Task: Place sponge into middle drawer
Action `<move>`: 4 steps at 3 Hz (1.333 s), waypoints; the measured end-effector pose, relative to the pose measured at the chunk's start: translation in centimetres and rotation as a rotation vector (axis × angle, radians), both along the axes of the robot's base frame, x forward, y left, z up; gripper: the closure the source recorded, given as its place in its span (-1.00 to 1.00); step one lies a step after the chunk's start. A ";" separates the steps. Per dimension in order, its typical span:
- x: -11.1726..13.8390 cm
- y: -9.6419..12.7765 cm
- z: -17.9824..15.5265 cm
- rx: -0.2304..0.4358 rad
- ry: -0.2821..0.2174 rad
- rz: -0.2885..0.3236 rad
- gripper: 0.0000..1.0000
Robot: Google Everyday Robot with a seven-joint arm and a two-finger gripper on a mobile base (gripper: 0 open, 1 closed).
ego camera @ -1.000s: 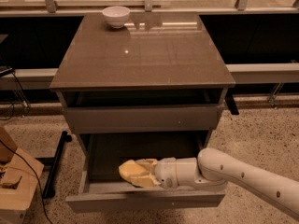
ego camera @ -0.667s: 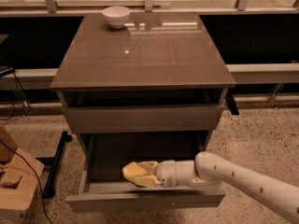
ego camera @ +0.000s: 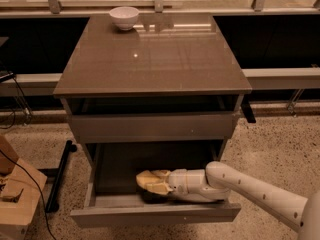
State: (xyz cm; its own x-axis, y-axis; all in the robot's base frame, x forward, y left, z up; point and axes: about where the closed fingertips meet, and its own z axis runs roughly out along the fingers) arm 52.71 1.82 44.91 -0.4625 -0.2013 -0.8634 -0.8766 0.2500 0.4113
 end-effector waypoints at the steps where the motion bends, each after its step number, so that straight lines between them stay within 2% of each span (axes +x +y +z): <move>1: 2.4 0.1 -1.9 -0.099 -0.016 -0.011 0.00; 2: 3.3 0.5 -3.7 -0.173 -0.004 -0.012 -0.47; 3: 3.2 0.7 -3.7 -0.169 -0.003 -0.008 -0.93; 4: 3.1 0.8 -3.7 -0.168 -0.002 -0.006 -1.00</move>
Offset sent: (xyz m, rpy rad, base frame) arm 0.0460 0.0020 -0.0568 -0.2689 0.0083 -0.0216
